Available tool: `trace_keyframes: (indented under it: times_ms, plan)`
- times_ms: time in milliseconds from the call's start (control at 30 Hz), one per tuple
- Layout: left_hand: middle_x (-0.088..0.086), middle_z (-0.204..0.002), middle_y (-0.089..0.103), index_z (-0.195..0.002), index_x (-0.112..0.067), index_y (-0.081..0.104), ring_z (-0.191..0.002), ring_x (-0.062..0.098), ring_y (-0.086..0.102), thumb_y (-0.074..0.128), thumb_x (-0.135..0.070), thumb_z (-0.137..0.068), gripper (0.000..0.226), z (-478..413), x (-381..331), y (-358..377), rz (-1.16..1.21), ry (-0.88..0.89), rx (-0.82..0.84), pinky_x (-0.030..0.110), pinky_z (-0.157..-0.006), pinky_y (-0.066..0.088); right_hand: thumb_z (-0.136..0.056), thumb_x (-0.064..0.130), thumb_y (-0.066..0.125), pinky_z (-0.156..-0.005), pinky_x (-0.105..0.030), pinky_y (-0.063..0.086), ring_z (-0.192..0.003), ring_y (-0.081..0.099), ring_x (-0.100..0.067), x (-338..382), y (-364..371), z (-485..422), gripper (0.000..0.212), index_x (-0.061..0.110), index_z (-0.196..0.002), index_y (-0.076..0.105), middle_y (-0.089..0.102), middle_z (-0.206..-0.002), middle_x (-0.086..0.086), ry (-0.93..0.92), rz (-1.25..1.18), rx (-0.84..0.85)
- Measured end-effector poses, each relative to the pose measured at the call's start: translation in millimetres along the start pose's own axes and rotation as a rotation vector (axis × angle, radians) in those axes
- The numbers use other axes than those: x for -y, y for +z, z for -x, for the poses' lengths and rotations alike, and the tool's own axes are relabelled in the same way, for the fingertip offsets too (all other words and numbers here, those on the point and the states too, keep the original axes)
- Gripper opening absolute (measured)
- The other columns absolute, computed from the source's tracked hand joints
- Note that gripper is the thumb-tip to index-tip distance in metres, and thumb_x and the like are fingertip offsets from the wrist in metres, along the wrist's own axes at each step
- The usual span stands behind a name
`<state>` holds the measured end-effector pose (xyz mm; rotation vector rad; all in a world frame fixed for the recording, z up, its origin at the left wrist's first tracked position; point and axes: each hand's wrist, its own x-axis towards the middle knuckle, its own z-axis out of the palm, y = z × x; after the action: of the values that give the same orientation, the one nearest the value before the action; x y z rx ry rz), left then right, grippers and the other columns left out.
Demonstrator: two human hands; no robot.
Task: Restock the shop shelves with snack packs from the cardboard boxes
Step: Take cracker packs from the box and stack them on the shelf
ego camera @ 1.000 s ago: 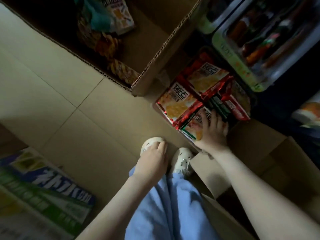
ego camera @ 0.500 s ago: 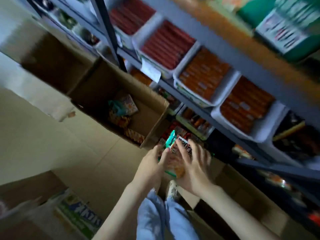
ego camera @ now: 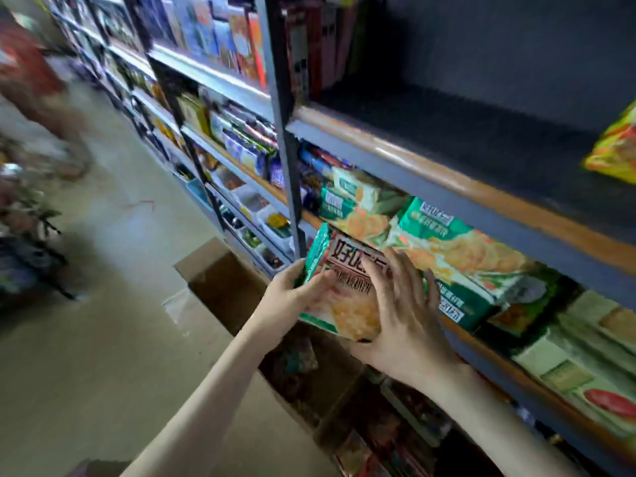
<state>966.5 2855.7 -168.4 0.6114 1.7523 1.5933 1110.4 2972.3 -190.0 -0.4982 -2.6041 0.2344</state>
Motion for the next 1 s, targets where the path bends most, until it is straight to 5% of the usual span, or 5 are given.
trace_keyframes:
  times_ms: [300,533,733,867,1000]
  plan:
    - [-0.005,-0.099,0.072,-0.108,-0.022,0.062,-0.09,0.009,0.069,0.05,-0.042,-0.089,0.03,-77,-126,-46,-0.064,0.305,0.162,0.017,-0.075,0.054,-0.061,0.064,0.064,-0.1,-0.052,0.027,-0.122,0.037,-0.033,10,-67,-143,0.098,0.019,-0.142,0.032,0.036,-0.135,-0.017,-0.11,0.261,-0.328]
    - [-0.005,-0.102,0.066,-0.11,-0.021,0.06,-0.092,0.0,0.06,0.052,-0.021,-0.099,0.014,-173,-165,-51,-0.507,0.797,0.083,0.016,-0.079,0.046,-0.047,0.049,0.082,-0.1,-0.052,0.023,-0.117,0.034,-0.034,-62,-99,-217,0.107,0.016,-0.136,0.034,0.034,-0.132,-0.019,0.177,0.489,-0.51]
    - [0.009,-0.116,0.059,-0.126,-0.013,0.058,-0.105,0.03,0.058,0.048,-0.032,-0.09,0.042,-249,-169,15,-0.996,0.981,0.254,0.042,-0.088,0.049,-0.048,0.034,0.09,-0.109,-0.058,0.004,-0.128,0.018,-0.034,-160,-110,-234,0.114,0.018,-0.141,0.024,0.031,-0.143,-0.025,0.533,0.718,-0.237]
    - [0.006,-0.136,0.047,-0.141,-0.02,0.042,-0.124,0.027,0.046,0.042,-0.032,-0.098,0.045,-299,-178,66,-1.263,1.016,0.322,0.04,-0.1,0.04,-0.084,0.036,0.068,-0.114,-0.058,-0.007,-0.146,-0.001,-0.036,-204,-115,-242,0.094,0.022,-0.154,0.006,0.004,-0.158,-0.017,0.672,0.92,0.113]
    - [0.007,-0.146,0.035,-0.148,-0.022,0.029,-0.131,0.026,0.038,0.04,-0.033,-0.1,0.051,-339,-181,101,-1.404,0.932,0.384,0.038,-0.105,0.035,-0.096,0.012,0.044,-0.115,-0.06,-0.005,-0.147,-0.008,-0.031,-229,-119,-267,0.073,0.026,-0.154,0.001,-0.001,-0.161,-0.01,0.731,0.923,0.162]
